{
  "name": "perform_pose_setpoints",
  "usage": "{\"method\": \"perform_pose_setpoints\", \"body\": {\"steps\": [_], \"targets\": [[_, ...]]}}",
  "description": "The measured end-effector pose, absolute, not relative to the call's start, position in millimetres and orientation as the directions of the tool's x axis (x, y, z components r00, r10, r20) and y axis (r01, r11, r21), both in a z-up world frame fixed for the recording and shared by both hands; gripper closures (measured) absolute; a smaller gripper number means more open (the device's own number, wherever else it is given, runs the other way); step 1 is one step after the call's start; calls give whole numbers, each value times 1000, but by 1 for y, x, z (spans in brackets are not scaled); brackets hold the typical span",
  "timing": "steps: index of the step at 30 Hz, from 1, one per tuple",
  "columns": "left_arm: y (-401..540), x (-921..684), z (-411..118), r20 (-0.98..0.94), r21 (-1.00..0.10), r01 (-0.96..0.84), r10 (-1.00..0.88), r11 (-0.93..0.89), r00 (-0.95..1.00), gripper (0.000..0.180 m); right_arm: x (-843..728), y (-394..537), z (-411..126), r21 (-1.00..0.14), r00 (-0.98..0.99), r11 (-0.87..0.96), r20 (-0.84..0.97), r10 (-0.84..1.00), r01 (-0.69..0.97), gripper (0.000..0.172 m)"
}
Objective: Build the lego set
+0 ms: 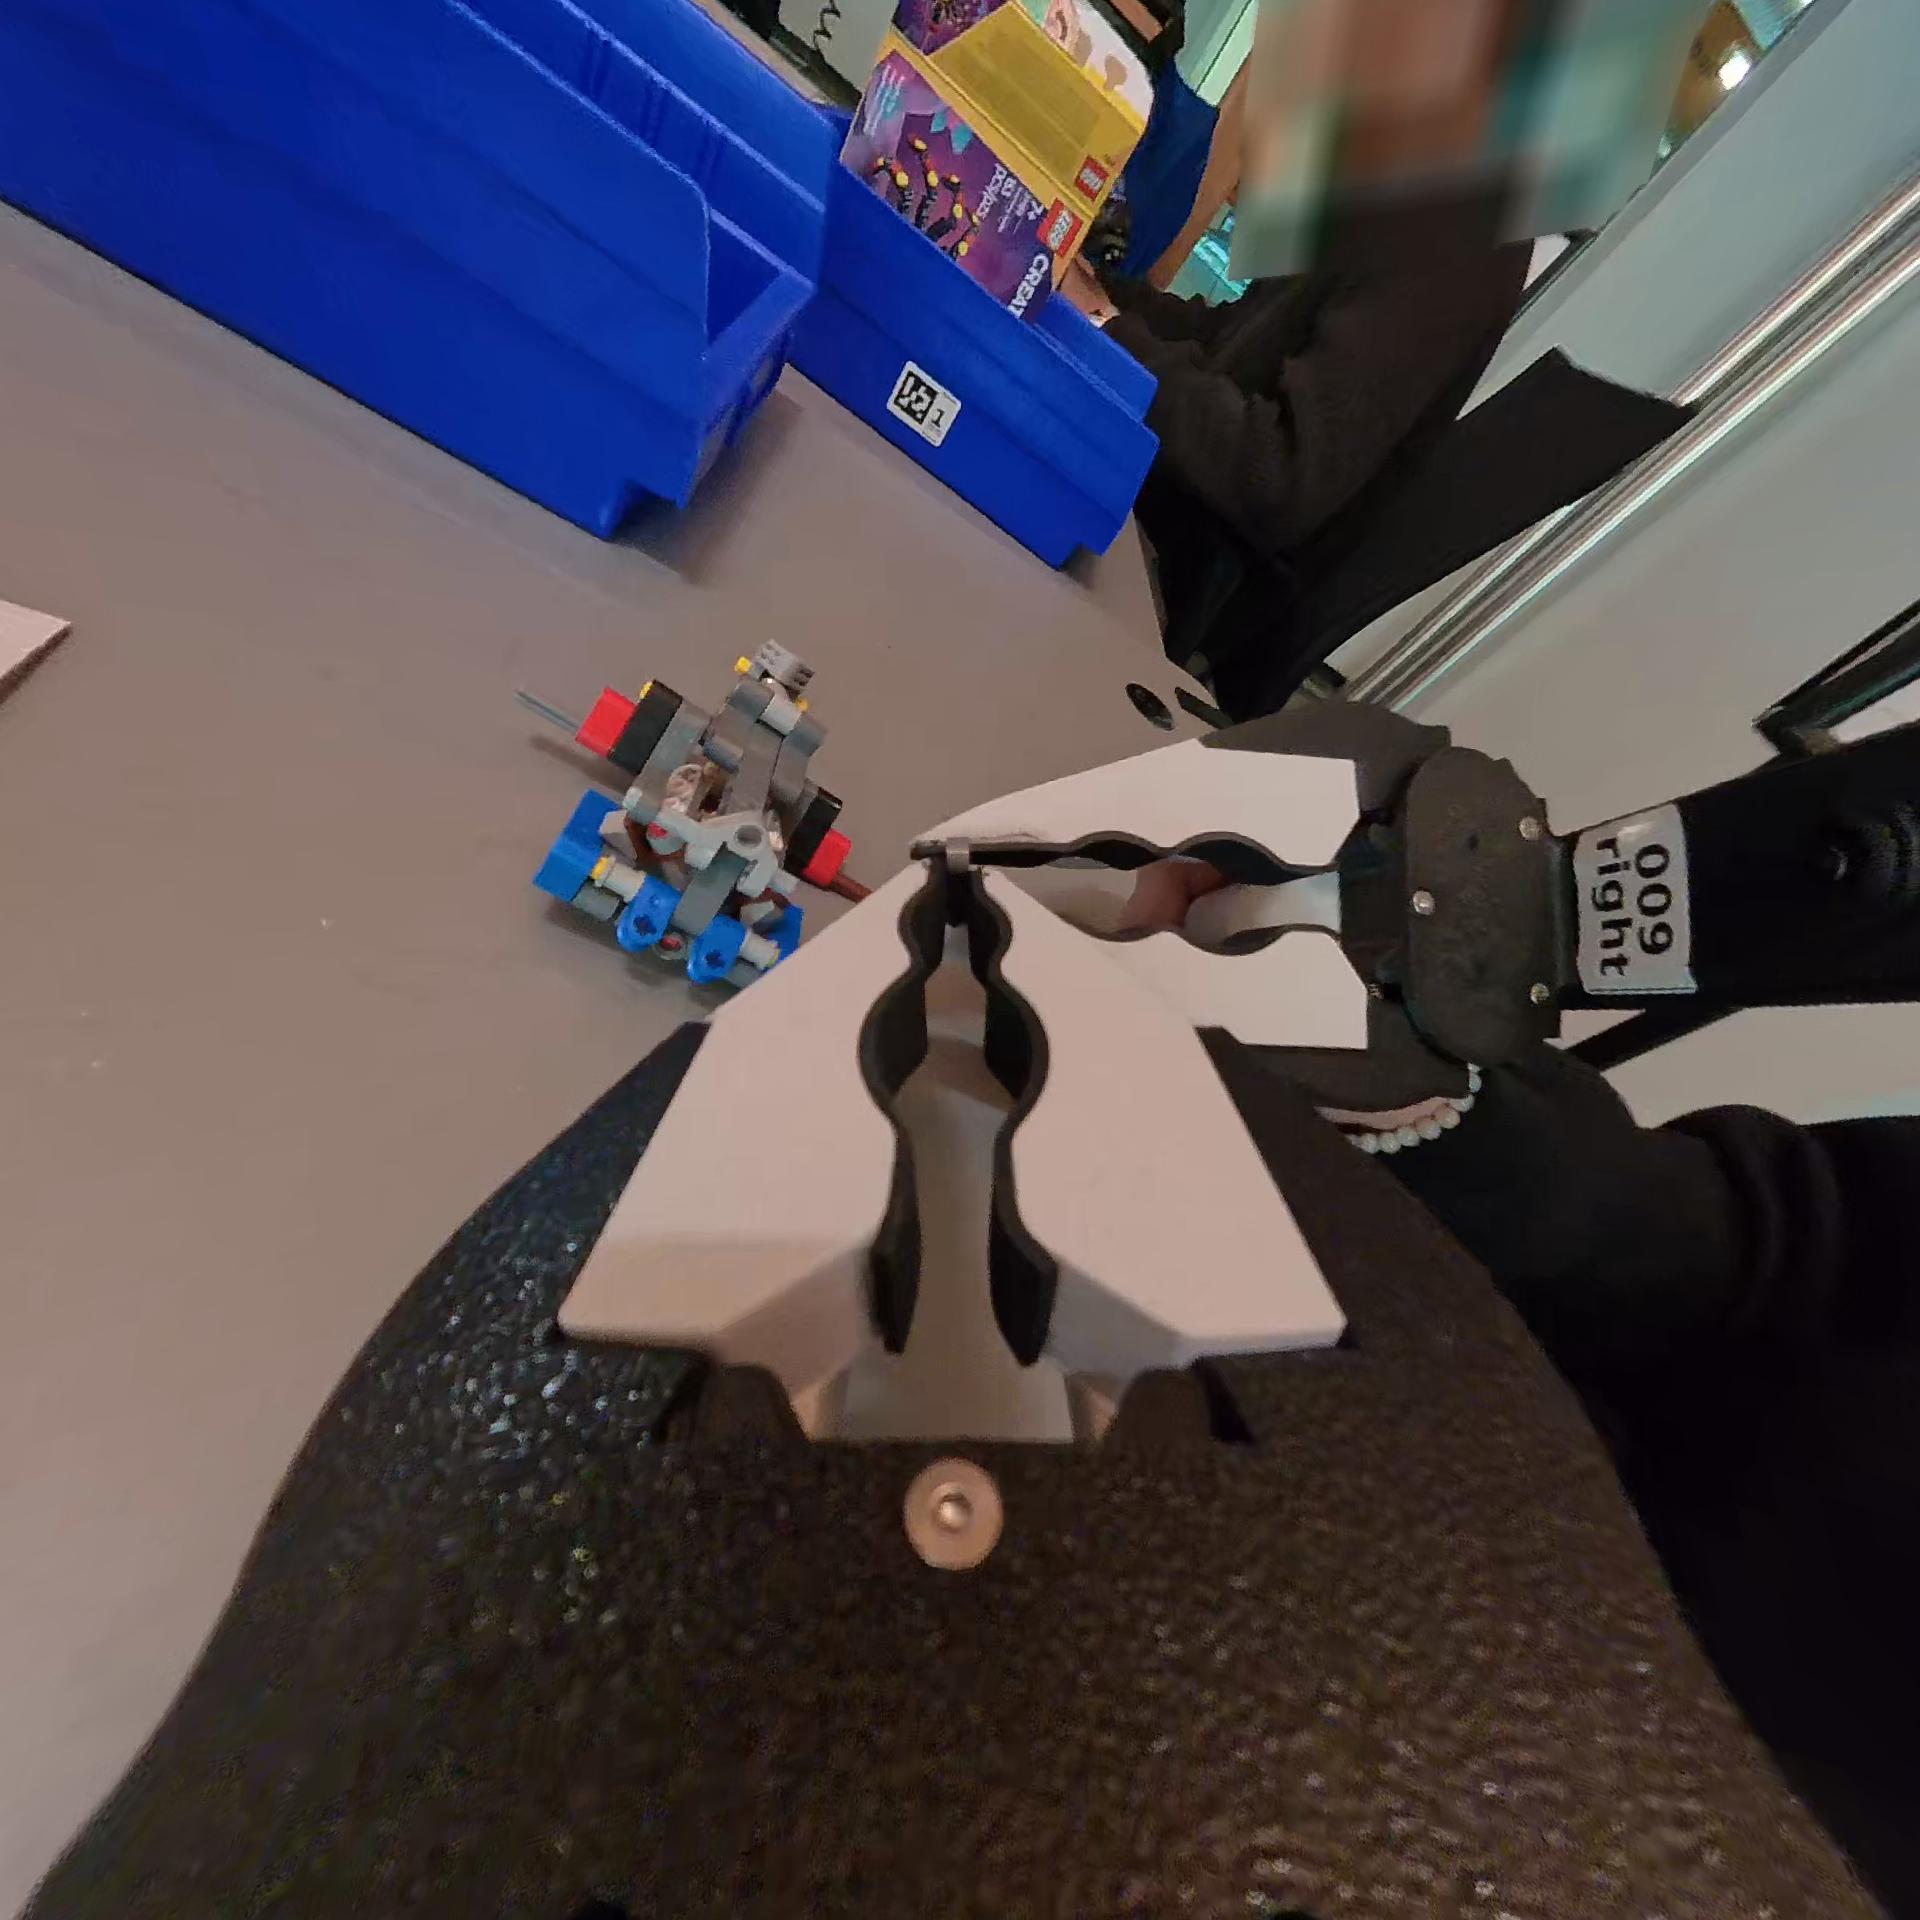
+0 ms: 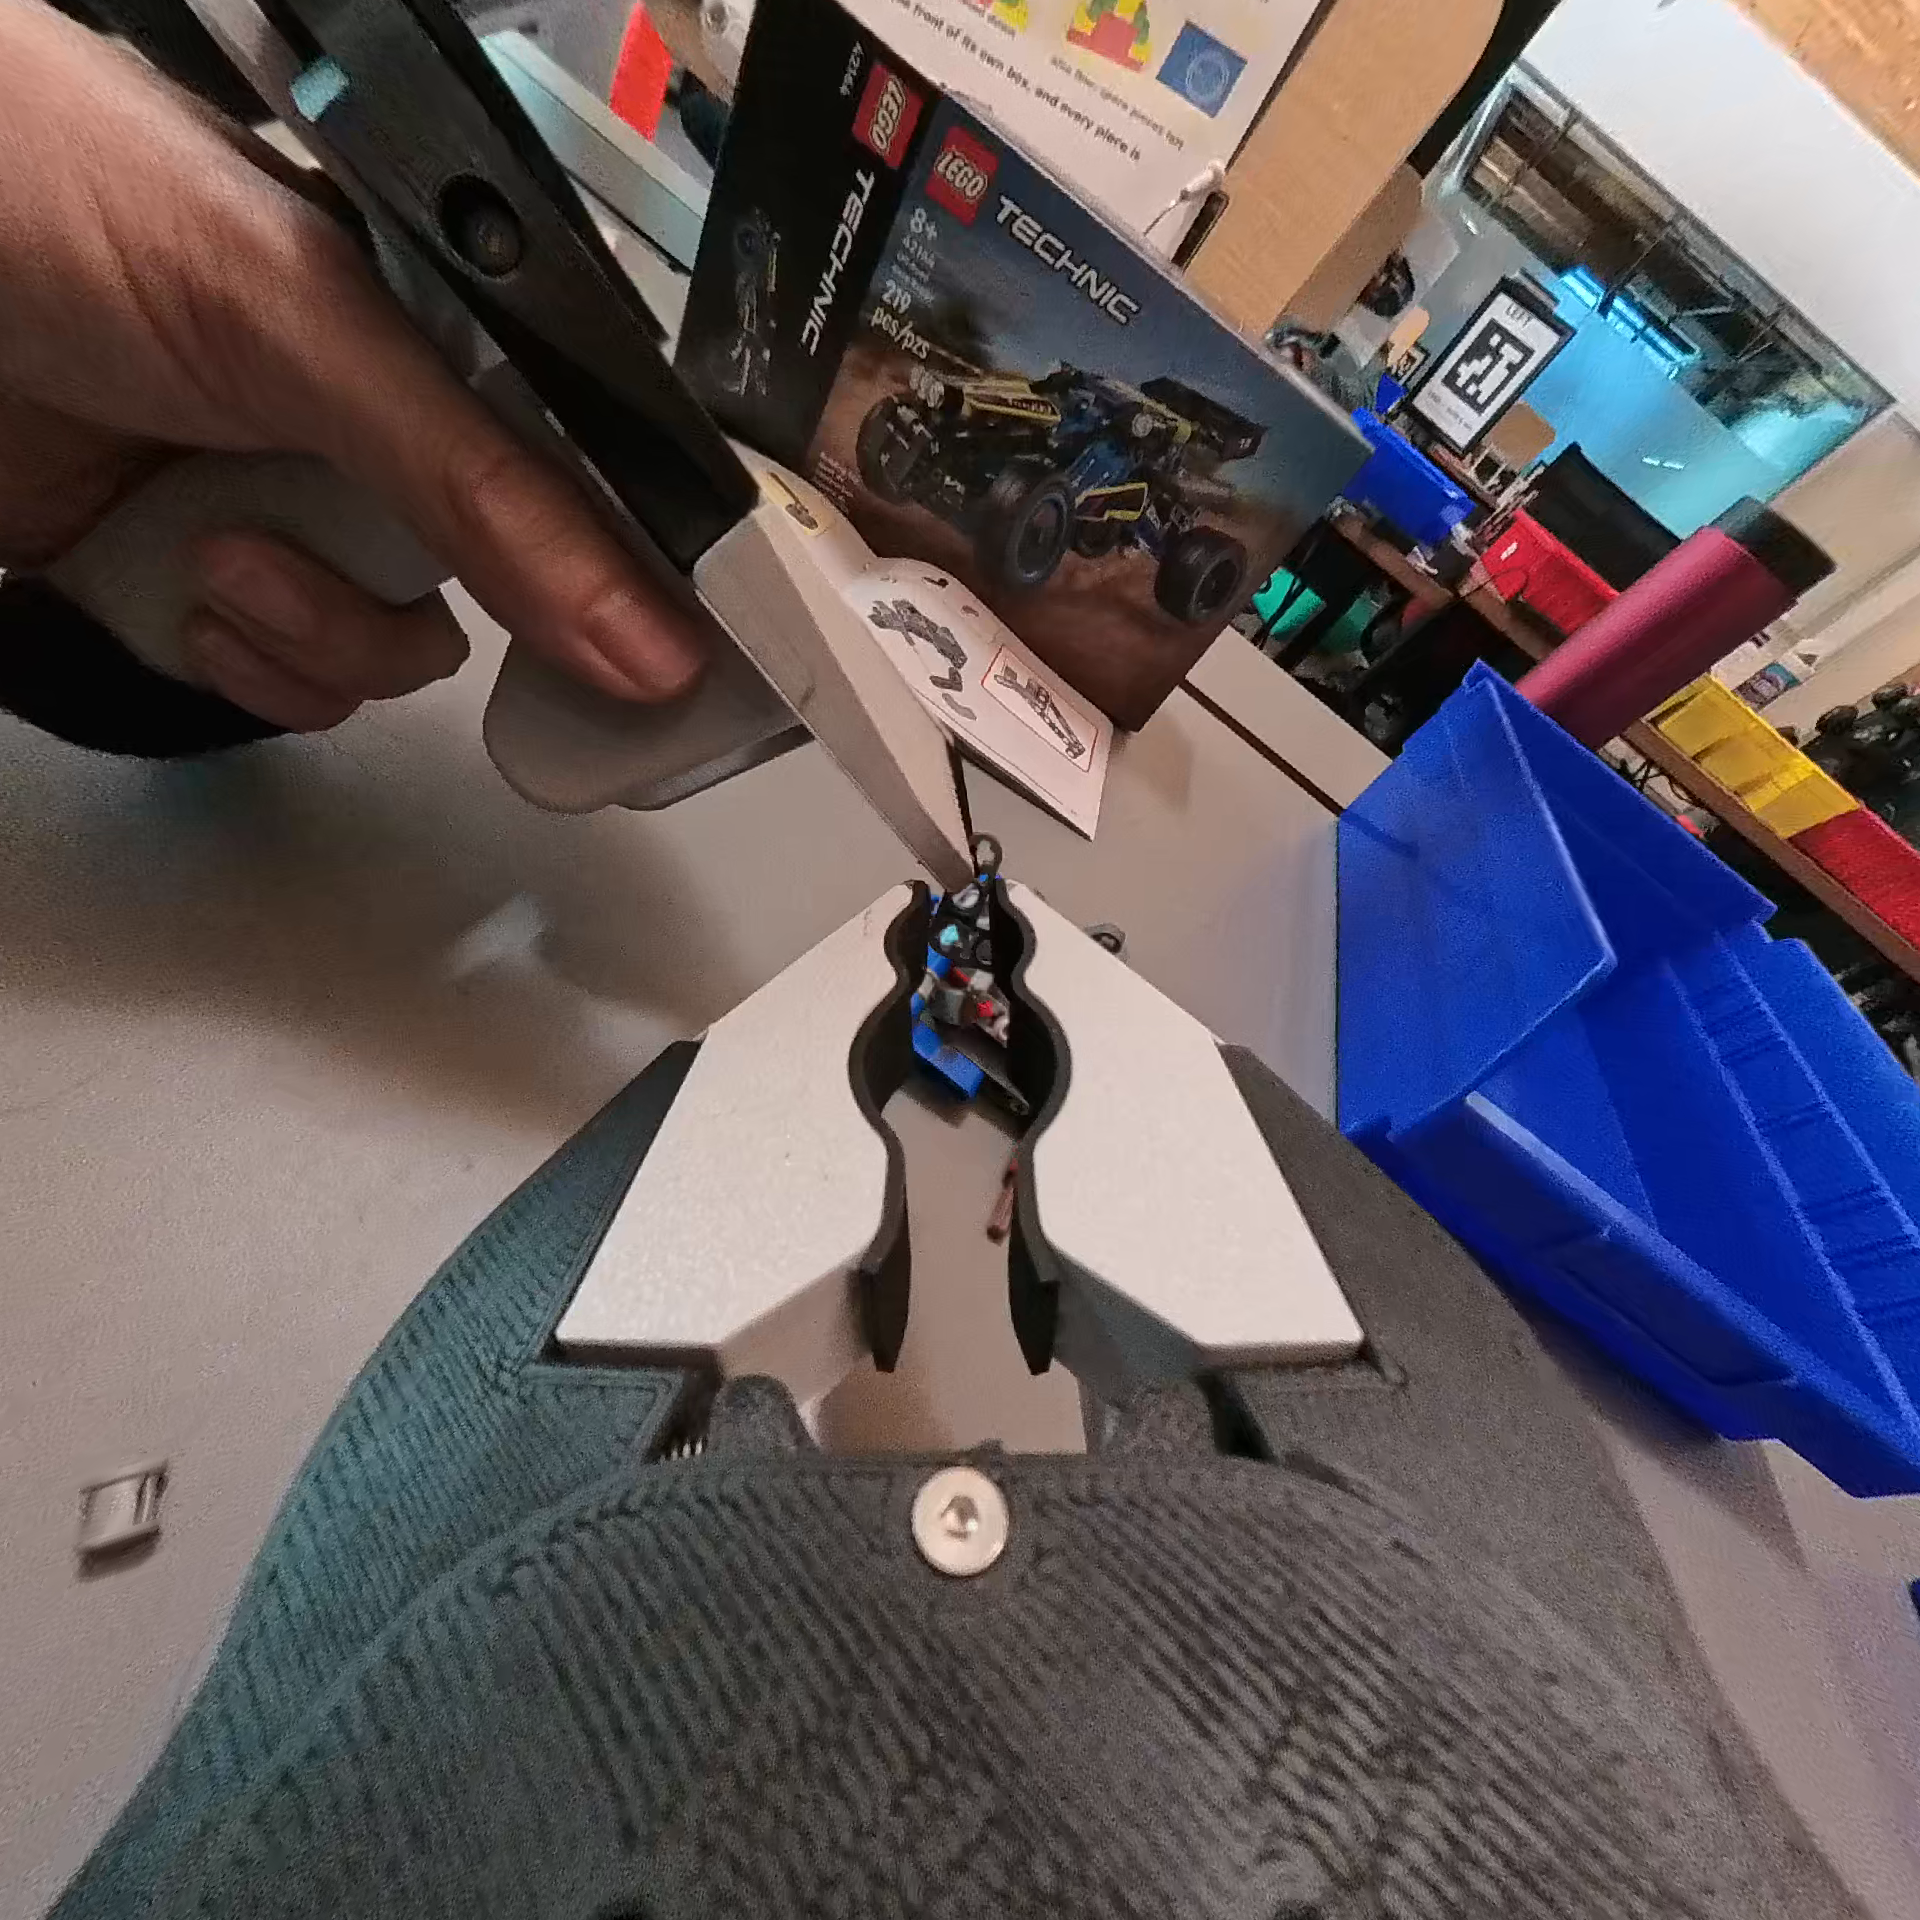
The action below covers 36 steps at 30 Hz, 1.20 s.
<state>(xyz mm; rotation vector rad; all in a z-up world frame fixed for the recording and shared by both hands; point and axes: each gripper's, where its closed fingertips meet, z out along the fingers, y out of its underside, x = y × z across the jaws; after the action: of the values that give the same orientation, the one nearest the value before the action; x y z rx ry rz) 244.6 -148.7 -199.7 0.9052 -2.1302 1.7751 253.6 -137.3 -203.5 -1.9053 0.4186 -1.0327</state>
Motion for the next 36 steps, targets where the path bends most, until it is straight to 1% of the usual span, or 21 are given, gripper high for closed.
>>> {"method": "perform_pose_setpoints", "body": {"steps": [4, 8, 11, 19, 24, 27, 32, 36], "targets": [[-145, 246, -199, 548, -797, -598, -319, 82, -773, 180, 255, -134, -204, -814, 555, -563, 538, -635, 145, 161], [-143, 244, -198, 570, -779, -621, -316, 83, -758, 180, 255, -133, -203, -755, 503, -628, 624, -598, 190, 162], [-140, 243, -197, 570, -776, -625, -335, 80, -750, 180, 254, -130, -202, -772, 503, -605, 609, -613, 197, 162], [-135, 236, -192, 553, -783, -618, -381, 64, -740, 180, 247, -125, -197, -731, 480, -616, 670, -565, 295, 161], [-133, 230, -190, 513, -807, -587, -419, 63, -749, 180, 247, -120, -197, -726, 489, -611, 676, -551, 316, 160], [-129, 229, -194, 432, -839, -535, -480, 95, -763, 180, 245, -116, -201, -723, 526, -615, 672, -521, 315, 160], [-132, 224, -187, 411, -863, -502, -510, 48, -755, 180, 240, -119, -193, -679, 462, -642, 725, -510, 356, 161], [-132, 215, -175, 379, -887, -461, -519, 34, -767, 180, 233, -121, -183, -706, 453, -594, 706, -544, 386, 161]]}}
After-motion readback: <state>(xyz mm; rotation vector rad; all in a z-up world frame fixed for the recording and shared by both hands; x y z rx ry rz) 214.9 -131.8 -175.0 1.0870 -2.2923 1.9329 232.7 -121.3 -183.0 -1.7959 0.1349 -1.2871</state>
